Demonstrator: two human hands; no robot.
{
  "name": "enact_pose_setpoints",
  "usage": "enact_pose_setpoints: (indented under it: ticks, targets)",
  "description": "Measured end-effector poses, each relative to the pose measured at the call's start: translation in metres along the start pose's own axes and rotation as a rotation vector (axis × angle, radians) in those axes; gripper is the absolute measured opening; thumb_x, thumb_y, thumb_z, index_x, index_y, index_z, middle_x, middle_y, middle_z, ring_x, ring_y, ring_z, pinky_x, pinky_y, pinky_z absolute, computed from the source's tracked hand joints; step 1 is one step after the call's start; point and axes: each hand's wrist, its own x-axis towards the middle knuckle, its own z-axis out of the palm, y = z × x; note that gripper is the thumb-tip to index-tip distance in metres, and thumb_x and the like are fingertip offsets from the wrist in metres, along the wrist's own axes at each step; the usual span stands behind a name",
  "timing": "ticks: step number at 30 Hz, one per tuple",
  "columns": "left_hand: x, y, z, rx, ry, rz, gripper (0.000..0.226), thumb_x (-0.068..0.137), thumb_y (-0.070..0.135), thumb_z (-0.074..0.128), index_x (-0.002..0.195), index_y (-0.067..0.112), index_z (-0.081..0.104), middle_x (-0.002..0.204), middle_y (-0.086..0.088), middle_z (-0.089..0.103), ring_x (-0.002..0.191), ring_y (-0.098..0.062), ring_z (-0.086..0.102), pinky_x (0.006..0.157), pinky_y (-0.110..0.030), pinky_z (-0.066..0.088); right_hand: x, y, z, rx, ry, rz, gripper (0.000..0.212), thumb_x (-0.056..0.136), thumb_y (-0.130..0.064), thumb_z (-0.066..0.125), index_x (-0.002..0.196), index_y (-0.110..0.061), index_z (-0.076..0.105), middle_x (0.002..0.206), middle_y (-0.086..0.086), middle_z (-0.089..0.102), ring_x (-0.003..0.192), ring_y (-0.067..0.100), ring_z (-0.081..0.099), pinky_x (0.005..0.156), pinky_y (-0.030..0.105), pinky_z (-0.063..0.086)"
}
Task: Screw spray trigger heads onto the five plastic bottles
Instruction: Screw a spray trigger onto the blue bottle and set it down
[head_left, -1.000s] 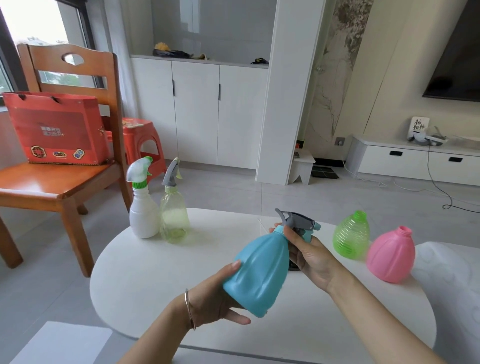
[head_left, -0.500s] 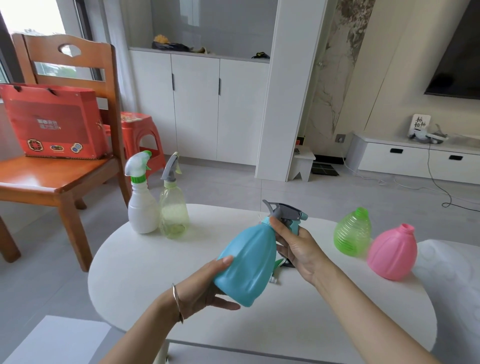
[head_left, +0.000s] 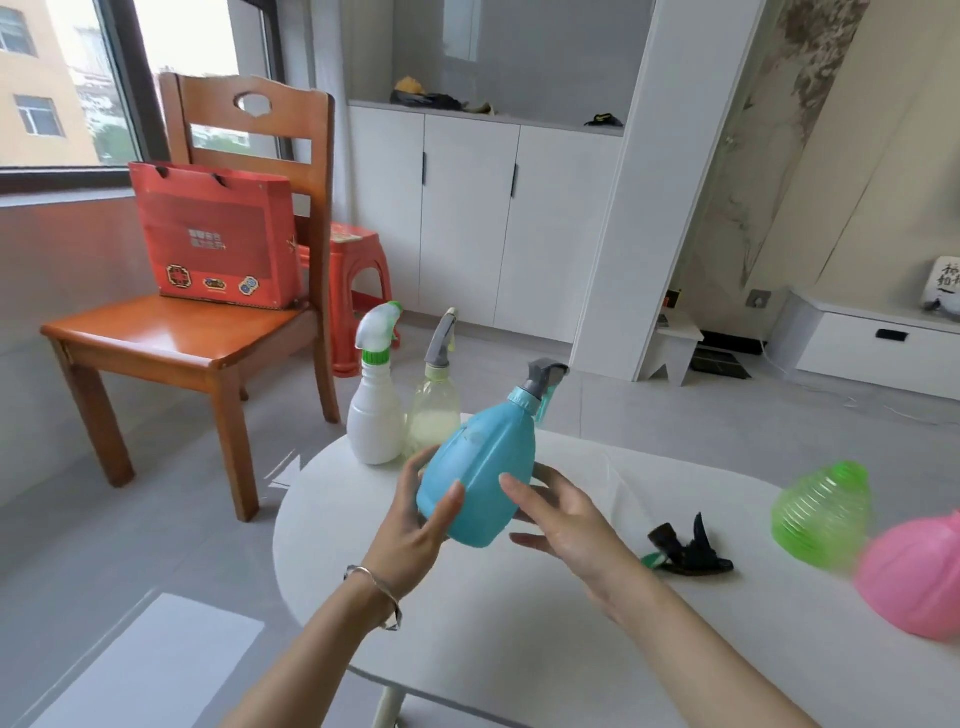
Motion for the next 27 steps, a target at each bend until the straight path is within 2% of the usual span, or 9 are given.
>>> enact_pose_setpoints:
  ticks: [5,9,11,13,16,18,21,25,27]
  targets:
    - [0.008,0.000,-0.039,0.060,0.062,0.044,0.035,0.081,0.058,0.036,0.116,0.057,0.031,0.117,0.023,0.050,0.110,-0.001,0.056,0.081,-0.018,0.052,0.033,-0.005,0.043,-0.034,0.014,-0.133,0.076,0.058,-0.055,0.075,0.125,-0.032,0.047,0.114,-0.008,0.065,0.099,0.006,0.066,0.078,0.022,0.056]
    - [0.019,-0.001,-0.069,0.166,0.130,0.139,0.040,0.094,0.049,0.022,0.133,0.041,0.030,0.134,0.016,0.043,0.124,0.003,0.042,0.100,-0.013,0.038,0.062,0.001,0.069,-0.156,-0.029,-0.217,0.077,0.062,-0.040,0.084,0.127,-0.040,0.042,0.120,-0.015,0.057,0.110,-0.001,0.055,0.081,0.020,0.054]
    - [0.024,-0.005,-0.082,0.198,0.163,0.145,0.048,0.092,0.049,0.025,0.137,0.034,0.031,0.136,0.007,0.045,0.127,-0.005,0.042,0.105,-0.022,0.037,0.075,0.007,0.079,-0.177,-0.055,-0.232,0.079,0.063,-0.036,0.084,0.128,-0.042,0.040,0.123,-0.015,0.055,0.112,-0.002,0.053,0.088,0.025,0.054]
    - [0.025,-0.010,-0.092,0.177,0.170,0.132,0.042,0.090,0.052,0.034,0.131,0.040,0.036,0.129,0.012,0.051,0.119,-0.001,0.051,0.093,-0.016,0.045,0.087,0.012,0.087,-0.207,-0.091,-0.233,0.080,0.065,-0.033,0.084,0.130,-0.043,0.039,0.125,-0.016,0.053,0.113,-0.002,0.052,0.090,0.023,0.052]
    - [0.023,-0.020,-0.109,0.151,0.206,0.102,0.042,0.079,0.043,0.050,0.121,0.046,0.044,0.122,0.019,0.055,0.108,0.007,0.056,0.079,-0.007,0.048,0.100,0.023,0.097,-0.250,-0.146,-0.235,0.074,0.066,-0.028,0.083,0.119,-0.054,0.038,0.120,-0.024,0.051,0.106,-0.012,0.050,0.078,0.005,0.046]
    - [0.021,-0.026,-0.119,0.154,0.216,0.079,0.042,0.077,0.042,0.055,0.118,0.047,0.047,0.123,0.018,0.055,0.109,0.002,0.055,0.076,-0.004,0.048,0.106,0.032,0.104,-0.261,-0.178,-0.228,0.072,0.068,-0.026,0.082,0.114,-0.058,0.037,0.121,-0.025,0.049,0.107,-0.015,0.047,0.075,0.000,0.043]
    - [0.019,-0.034,-0.133,0.154,0.242,0.039,0.042,0.076,0.041,0.057,0.117,0.046,0.048,0.123,0.016,0.057,0.111,-0.003,0.054,0.078,-0.004,0.047,0.113,0.041,0.115,-0.237,-0.217,-0.220,0.068,0.071,-0.030,0.079,0.117,-0.057,0.037,0.122,-0.030,0.046,0.112,-0.016,0.044,0.078,0.002,0.043]
    - [0.016,-0.035,-0.141,0.122,0.258,0.015,0.040,0.074,0.039,0.059,0.112,0.049,0.049,0.113,0.029,0.054,0.100,0.010,0.054,0.073,0.000,0.045,0.121,0.048,0.126,-0.212,-0.229,-0.216,0.061,0.075,-0.036,0.076,0.121,-0.053,0.040,0.127,-0.026,0.048,0.122,-0.007,0.043,0.090,0.012,0.046]
    - [0.017,-0.037,-0.143,0.107,0.267,-0.002,0.040,0.077,0.038,0.058,0.114,0.049,0.047,0.113,0.031,0.051,0.101,0.008,0.053,0.072,0.002,0.044,0.125,0.051,0.130,-0.198,-0.226,-0.215,0.060,0.075,-0.037,0.076,0.121,-0.053,0.041,0.130,-0.024,0.048,0.123,-0.006,0.043,0.094,0.017,0.046]
